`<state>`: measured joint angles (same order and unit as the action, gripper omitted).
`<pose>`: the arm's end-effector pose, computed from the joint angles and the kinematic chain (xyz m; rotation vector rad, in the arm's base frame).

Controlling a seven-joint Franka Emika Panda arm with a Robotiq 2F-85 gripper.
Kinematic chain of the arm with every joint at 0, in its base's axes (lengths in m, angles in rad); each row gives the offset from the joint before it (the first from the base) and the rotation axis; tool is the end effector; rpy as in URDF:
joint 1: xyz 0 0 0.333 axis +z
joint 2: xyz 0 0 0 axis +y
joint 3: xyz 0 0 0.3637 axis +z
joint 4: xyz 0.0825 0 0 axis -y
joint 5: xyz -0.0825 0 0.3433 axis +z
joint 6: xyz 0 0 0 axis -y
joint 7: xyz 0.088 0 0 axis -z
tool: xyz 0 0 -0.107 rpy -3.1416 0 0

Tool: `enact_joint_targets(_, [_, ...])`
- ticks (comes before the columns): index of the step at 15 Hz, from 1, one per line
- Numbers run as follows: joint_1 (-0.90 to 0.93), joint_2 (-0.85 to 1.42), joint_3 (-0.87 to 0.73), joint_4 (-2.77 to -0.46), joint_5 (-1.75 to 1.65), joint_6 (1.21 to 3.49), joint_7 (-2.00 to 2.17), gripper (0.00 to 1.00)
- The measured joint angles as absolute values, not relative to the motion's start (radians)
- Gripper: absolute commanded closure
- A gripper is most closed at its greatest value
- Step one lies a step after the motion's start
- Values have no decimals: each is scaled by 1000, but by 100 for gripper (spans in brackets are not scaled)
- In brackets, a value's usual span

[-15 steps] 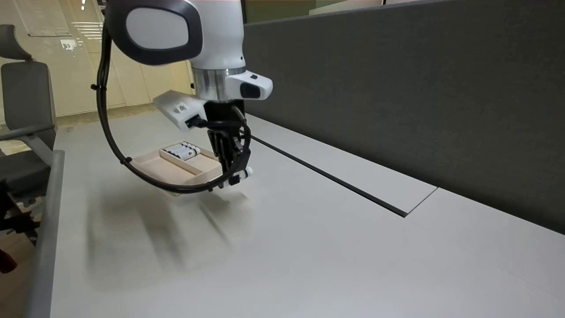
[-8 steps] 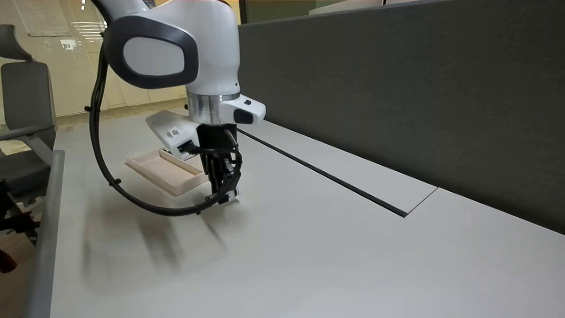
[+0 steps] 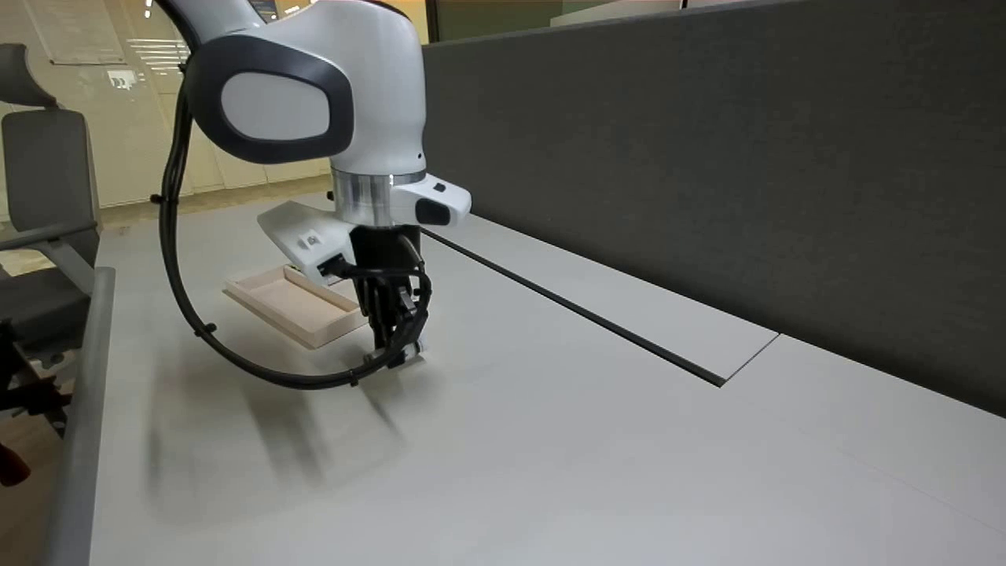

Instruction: Take the object from the box and put it on the table

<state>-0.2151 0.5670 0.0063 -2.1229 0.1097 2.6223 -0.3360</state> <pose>0.5565 -0.1207 0.2099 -3.0695 -0.0449 0.0775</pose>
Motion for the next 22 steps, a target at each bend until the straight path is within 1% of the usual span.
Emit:
enact_joint_targets(3, [-215, 573, 5, -2123, 100, 2624, -336, 93])
enact_joint_targets(4, [-215, 574, 5, -2124, 98, 2625, -336, 62])
enact_joint_targets(5, [-215, 575, 5, -2124, 97, 2626, -336, 48])
enact_joint_targets(6, [-215, 576, 4, -2124, 97, 2626, -335, 43])
enact_joint_targets(7, [-215, 576, 4, -2124, 97, 2626, -335, 35])
enact_joint_targets(12, [-217, 571, 3, -2122, 98, 2626, -332, 2])
enact_joint_targets(16, [-218, 538, 3, -2117, 101, 2607, -324, 0])
enact_joint_targets(22, [-215, 420, 7, -2107, 147, 2482, -321, 0])
